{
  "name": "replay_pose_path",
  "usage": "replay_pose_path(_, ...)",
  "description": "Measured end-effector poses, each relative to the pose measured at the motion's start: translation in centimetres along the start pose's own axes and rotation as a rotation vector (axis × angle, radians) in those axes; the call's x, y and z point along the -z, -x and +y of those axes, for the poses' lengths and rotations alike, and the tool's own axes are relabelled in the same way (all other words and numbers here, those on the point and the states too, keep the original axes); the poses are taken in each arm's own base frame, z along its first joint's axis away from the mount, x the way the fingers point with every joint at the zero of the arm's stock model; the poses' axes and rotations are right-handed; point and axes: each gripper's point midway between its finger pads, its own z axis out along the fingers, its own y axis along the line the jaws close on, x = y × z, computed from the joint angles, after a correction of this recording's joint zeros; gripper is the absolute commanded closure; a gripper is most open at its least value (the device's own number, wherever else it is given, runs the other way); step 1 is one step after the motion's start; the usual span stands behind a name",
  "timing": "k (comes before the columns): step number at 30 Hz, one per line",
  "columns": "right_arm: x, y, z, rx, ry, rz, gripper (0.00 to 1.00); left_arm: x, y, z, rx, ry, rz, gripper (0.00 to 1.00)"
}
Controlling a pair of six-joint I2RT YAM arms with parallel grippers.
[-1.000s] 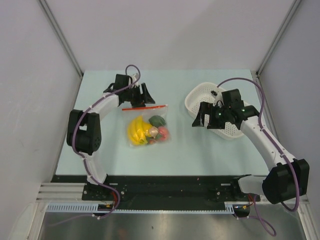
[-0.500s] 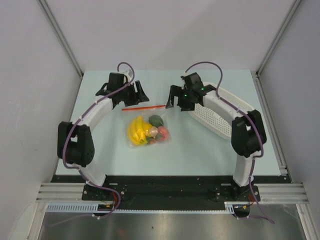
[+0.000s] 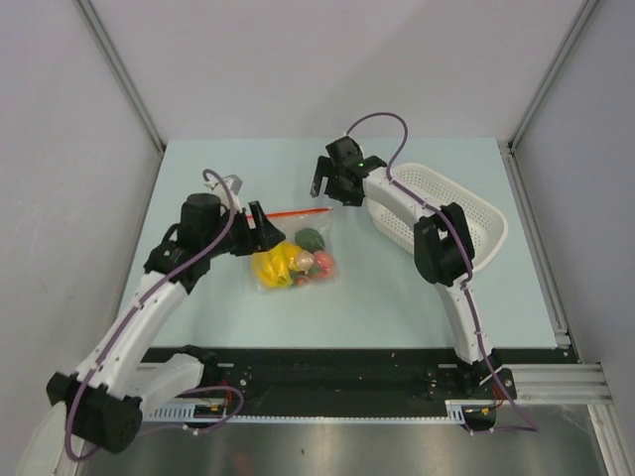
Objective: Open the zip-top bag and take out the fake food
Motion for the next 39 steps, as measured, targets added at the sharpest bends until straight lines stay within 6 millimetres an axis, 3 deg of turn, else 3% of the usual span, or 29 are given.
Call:
replay_pose_path(7,-3.2,-1.9,0.1,0.025,-0.028,0.025,0.09,6.2,-0.5,-1.8,0.039,-0.048,-0.111,0.23)
replay_pose_path(11,-4.5,-3.4,-0.2,0.034,-0.039,0.065,0.16,7.7,-0.9,-1.6,0.047,-0.026,-0.113,0.24)
replay_pose_path(12,-4.6,-3.8,-0.3,0.033,-0.041,0.077,0.23,7.9,-0.8,-1.6,0.049,-0.02,-0.111,0.24)
replay_pose_path(15,-4.6,-3.9,0.1,0.028,-0.021,0.09,0.28,8.5,-0.4,-2.0,0.05,-0.013,-0.107,0.22)
replay_pose_path(17,-4.6,-4.0,0.5,0.026,-0.001,0.095,0.42,8.7,0.0,-2.1,0.05,-0.005,-0.109,0.21)
replay_pose_path(18,-4.6,-3.9,0.7,0.025,0.014,0.098,0.6,8.8,0.2,-2.1,0.05,0.001,-0.112,0.21)
replay_pose_path(21,-4.6,-3.5,1.8,0.038,0.079,0.092,0.85,9.1,1.0,-2.6,0.048,-0.001,-0.121,0.21)
replay_pose_path(25,-4.3,-2.7,3.7,0.045,0.192,0.083,0.99,8.7,1.7,-3.1,0.047,-0.013,-0.111,0.2)
replay_pose_path(30,-1.6,-3.3,5.1,0.058,0.332,0.116,1.0,7.3,1.4,-3.1,0.046,-0.02,-0.061,0.2)
replay_pose_path(39,8.8,-2.6,10.3,0.163,0.678,0.128,1.0,6.8,3.2,-4.5,-0.025,-0.065,-0.066,0.2)
